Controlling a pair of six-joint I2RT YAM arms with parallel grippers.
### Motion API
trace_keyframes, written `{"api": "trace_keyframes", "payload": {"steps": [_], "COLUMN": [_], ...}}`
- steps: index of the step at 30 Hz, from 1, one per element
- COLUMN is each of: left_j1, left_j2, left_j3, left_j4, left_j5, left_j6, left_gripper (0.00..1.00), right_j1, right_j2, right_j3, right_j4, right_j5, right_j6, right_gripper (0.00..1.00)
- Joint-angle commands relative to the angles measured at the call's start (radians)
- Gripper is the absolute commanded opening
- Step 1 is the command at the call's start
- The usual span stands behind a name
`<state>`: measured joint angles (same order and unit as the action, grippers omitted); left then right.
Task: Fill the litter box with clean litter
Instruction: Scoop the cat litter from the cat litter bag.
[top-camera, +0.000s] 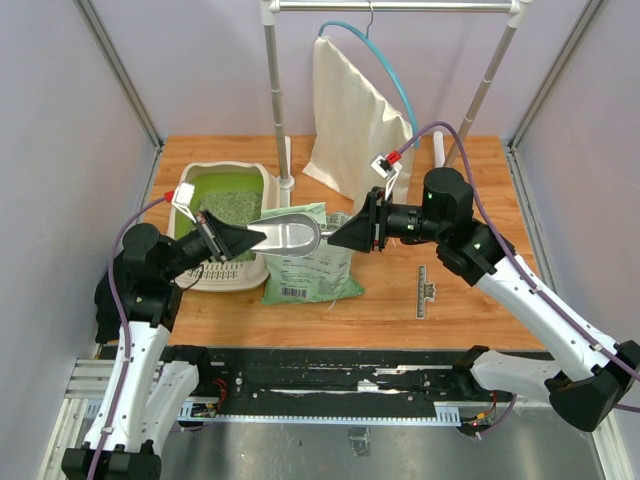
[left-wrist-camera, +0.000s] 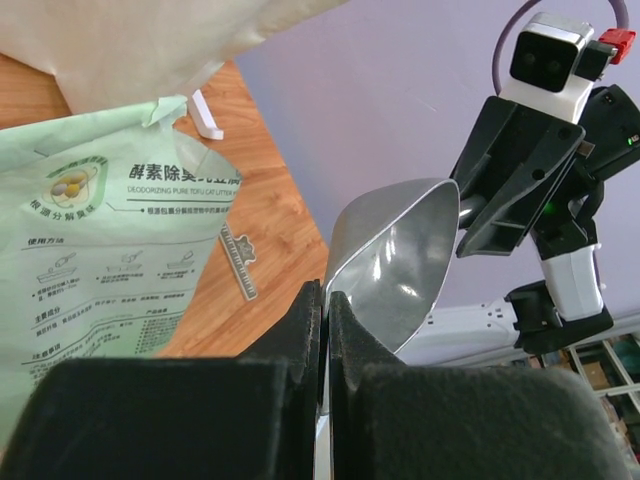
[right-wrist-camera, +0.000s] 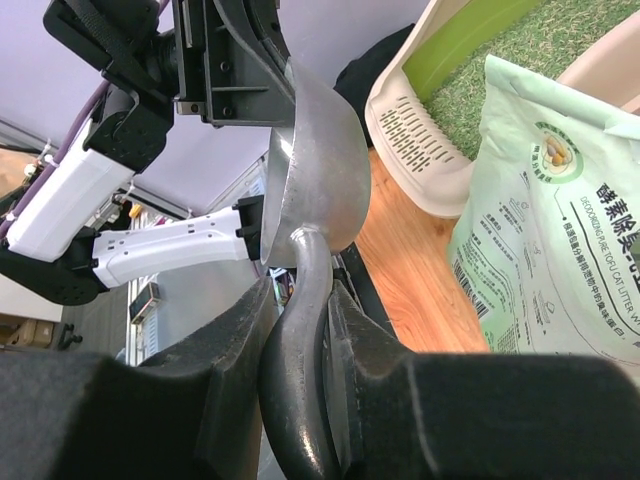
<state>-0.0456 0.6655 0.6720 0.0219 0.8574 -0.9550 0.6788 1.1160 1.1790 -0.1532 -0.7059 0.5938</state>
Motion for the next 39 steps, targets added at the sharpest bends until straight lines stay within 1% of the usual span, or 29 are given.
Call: {"api": "trace_keyframes", "payload": {"steps": [1, 2, 4, 5, 6, 7, 8, 10, 13, 15, 17, 18, 20, 21, 23, 26, 30, 33, 36, 39], "left_j1": [-0.008, -0.008, -0.008, -0.008, -0.008, -0.008, -0.008, -0.008, -0.008, -0.011, -0.035, -0.066, -0.156, -0.214, -0.272, -0.306, -0.309, -0.310, -0.310, -0.310], "left_j2": [0.006, 0.005, 0.006, 0.006, 0.010, 0.015, 0.027, 0.057, 0.102, 0.129, 0.183, 0.229, 0.297, 0.327, 0.378, 0.440, 0.514, 0.557, 0.599, 0.653], "left_j3": [0.010, 0.012, 0.022, 0.032, 0.047, 0.067, 0.089, 0.138, 0.191, 0.207, 0.238, 0.281, 0.339, 0.357, 0.382, 0.404, 0.467, 0.504, 0.538, 0.566], "left_j4": [-0.033, -0.043, -0.078, -0.108, -0.146, -0.197, -0.246, -0.324, -0.376, -0.360, -0.372, -0.409, -0.445, -0.442, -0.415, -0.364, -0.345, -0.326, -0.326, -0.376], "left_j5": [-0.047, -0.050, -0.069, -0.086, -0.109, -0.139, -0.167, -0.216, -0.274, -0.259, -0.256, -0.293, -0.412, -0.452, -0.490, -0.492, -0.480, -0.456, -0.426, -0.349], "left_j6": [0.029, 0.041, 0.076, 0.107, 0.146, 0.186, 0.230, 0.312, 0.420, 0.473, 0.532, 0.569, 0.640, 0.671, 0.727, 0.862, 1.034, 1.092, 1.109, 1.144], "left_gripper": [0.02, 0.09, 0.40, 0.52, 0.61, 0.67, 0.72, 0.78, 0.82, 0.78, 0.78, 0.78, 0.82, 0.84, 0.86, 0.85, 0.85, 0.86, 0.87, 0.86], "right_j1": [0.015, 0.015, 0.014, 0.014, 0.012, 0.009, 0.003, -0.005, -0.006, -0.005, -0.006, -0.006, -0.005, -0.005, -0.005, -0.005, -0.006, -0.005, -0.005, -0.006], "right_j2": [-0.044, -0.049, -0.056, -0.058, -0.062, -0.069, -0.076, -0.098, -0.138, -0.168, -0.193, -0.202, -0.219, -0.228, -0.244, -0.267, -0.282, -0.298, -0.309, -0.322], "right_j3": [0.013, 0.018, 0.043, 0.057, 0.071, 0.081, 0.091, 0.108, 0.144, 0.168, 0.194, 0.213, 0.233, 0.237, 0.243, 0.236, 0.234, 0.219, 0.208, 0.198], "right_j4": [0.060, 0.033, -0.049, -0.092, -0.136, -0.177, -0.222, -0.307, -0.418, -0.471, -0.530, -0.560, -0.608, -0.630, -0.651, -0.669, -0.691, -0.692, -0.692, -0.694], "right_j5": [0.062, 0.088, 0.147, 0.182, 0.228, 0.261, 0.297, 0.389, 0.514, 0.577, 0.650, 0.687, 0.739, 0.761, 0.790, 0.814, 0.820, 0.827, 0.824, 0.820], "right_j6": [-0.011, -0.010, -0.025, -0.036, -0.048, -0.060, -0.072, -0.098, -0.139, -0.166, -0.194, -0.208, -0.229, -0.237, -0.249, -0.260, -0.268, -0.267, -0.266, -0.267], "right_gripper": [0.01, 0.01, 0.01, 0.01, 0.01, 0.01, 0.01, 0.01, 0.01, 0.01, 0.01, 0.01, 0.01, 0.01, 0.01, 0.01, 0.01, 0.01, 0.01, 0.01]}}
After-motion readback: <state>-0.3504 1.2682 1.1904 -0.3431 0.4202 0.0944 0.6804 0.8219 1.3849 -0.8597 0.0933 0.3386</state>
